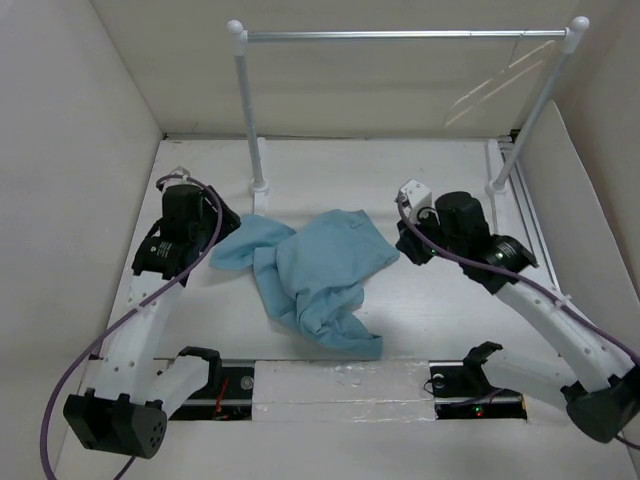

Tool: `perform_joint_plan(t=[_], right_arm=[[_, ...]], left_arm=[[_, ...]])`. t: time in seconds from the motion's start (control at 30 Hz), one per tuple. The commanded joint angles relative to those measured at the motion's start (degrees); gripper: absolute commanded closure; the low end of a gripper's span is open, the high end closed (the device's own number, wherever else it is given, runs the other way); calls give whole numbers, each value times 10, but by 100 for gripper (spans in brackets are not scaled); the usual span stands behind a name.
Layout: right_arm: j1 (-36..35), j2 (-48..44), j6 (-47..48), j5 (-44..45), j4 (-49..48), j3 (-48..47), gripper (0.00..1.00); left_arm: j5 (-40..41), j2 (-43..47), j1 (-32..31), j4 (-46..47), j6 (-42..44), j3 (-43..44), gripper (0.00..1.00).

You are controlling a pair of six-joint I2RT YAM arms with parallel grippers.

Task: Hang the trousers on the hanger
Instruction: Fold the trousers

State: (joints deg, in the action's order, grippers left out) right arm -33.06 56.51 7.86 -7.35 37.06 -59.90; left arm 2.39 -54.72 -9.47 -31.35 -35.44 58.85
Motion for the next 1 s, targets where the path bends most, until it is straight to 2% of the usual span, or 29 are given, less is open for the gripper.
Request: perform_joint_plan(t=[0.0,0.03,0.07,0.13,0.17,0.23,0.27,0.37,0.53,0.7,0.77,0.8,0.83,0.87,0.9,0.93,0.97], right_arm=[[5,69,9,-10,-99,-14,68],[11,93,11,-26,-109,-21,54],[12,142,19,-34,-123,-28,33],[12,196,23,-50,-147,-59,25],[18,221,29,-76,-153,-71,22],[18,302,35,-107,-174,-114,19],[26,328,44,-110,-177,-132,17],[39,419,44,-133,-204,-194,12],[54,571,37,-201,-212,-304,11],[65,648,37,-239,-197,-381,12],[70,661,26,-256,-207,-380,18],[70,658,21,-260,-224,-367,42],[70,658,21,-262,-224,-367,59],[70,649,13,-265,-233,-360,70],[70,641,8,-267,-254,-353,82],[70,633,5,-268,-261,-345,100],[70,625,4,-265,-260,-347,100]], left_arm=[[52,-45,3,-13,-41,-35,36],[44,-55,3,7,-44,-41,27],[31,-76,3,18,-47,-48,17],[-1,-97,43,47,-56,-71,13],[-58,-110,67,64,-56,-85,13],[-104,-116,141,117,-54,-132,14],[-125,-122,155,131,-53,-151,14],[-117,-141,155,146,-46,-147,12],[-121,-205,155,171,-45,-143,11],[-137,-254,155,205,-51,-158,12],[-134,-268,155,216,-53,-160,18],[-132,-277,155,227,-54,-158,27],[-132,-277,155,227,-54,-158,28],[-130,-286,155,230,-55,-153,40],[-129,-290,155,236,-54,-149,48],[-129,-293,155,239,-54,-145,59],[-129,-300,155,238,-54,-132,85]])
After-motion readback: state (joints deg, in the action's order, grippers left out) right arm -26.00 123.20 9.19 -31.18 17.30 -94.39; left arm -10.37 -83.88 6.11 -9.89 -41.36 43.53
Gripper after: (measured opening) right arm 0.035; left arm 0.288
